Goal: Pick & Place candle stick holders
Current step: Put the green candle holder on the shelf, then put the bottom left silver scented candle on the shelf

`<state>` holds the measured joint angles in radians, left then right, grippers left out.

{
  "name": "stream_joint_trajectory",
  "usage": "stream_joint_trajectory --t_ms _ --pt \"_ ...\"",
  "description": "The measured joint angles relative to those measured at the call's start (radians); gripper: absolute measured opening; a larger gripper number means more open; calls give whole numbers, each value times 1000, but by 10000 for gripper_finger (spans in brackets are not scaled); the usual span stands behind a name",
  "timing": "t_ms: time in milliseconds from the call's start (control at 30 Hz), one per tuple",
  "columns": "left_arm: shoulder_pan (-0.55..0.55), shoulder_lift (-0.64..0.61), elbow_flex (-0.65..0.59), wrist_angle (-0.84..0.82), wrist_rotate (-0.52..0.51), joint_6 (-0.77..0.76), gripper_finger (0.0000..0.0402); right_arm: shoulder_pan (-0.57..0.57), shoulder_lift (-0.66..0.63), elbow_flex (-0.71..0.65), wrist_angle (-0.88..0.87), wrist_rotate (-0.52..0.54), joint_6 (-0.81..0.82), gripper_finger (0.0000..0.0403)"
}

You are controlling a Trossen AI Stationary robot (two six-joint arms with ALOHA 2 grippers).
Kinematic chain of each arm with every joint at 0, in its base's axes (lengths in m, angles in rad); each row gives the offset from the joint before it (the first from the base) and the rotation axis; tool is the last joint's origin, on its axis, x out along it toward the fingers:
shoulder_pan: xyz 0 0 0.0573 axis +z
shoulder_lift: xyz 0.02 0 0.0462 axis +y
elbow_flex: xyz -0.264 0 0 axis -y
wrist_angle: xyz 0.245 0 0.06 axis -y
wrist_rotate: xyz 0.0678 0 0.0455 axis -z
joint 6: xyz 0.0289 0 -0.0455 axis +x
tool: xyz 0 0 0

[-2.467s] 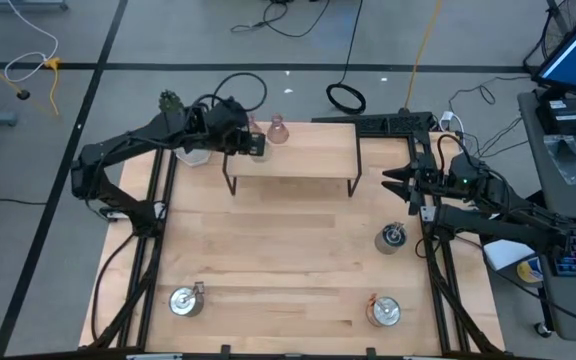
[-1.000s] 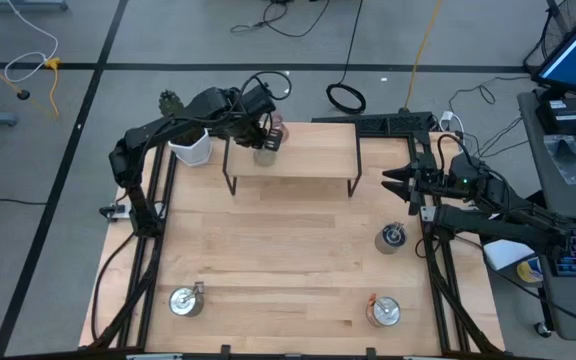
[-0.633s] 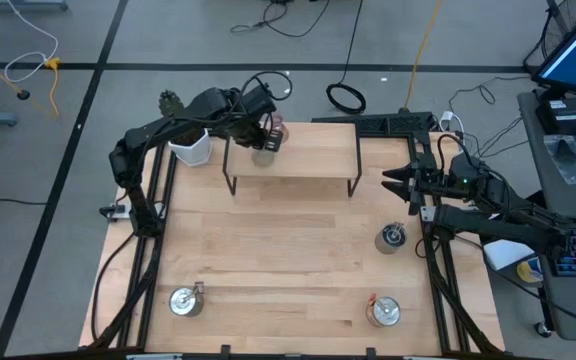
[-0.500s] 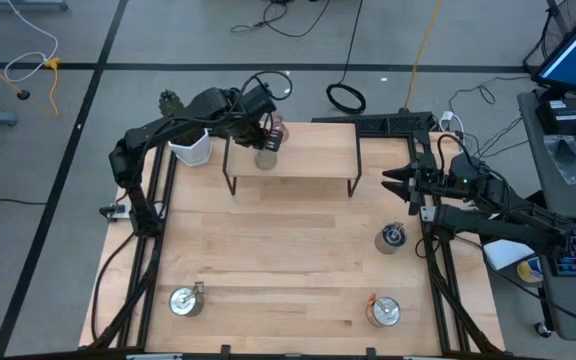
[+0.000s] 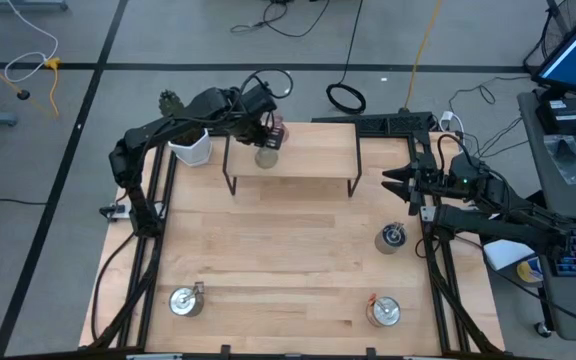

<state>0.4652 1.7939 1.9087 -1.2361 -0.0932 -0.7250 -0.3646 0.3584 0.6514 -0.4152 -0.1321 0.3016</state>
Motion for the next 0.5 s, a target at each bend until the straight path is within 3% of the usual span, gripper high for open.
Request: stream_joint_trajectory --t_ms 500 --pt "6 -45 0 9 12 12 85 0 0 0 0 0 0 160"
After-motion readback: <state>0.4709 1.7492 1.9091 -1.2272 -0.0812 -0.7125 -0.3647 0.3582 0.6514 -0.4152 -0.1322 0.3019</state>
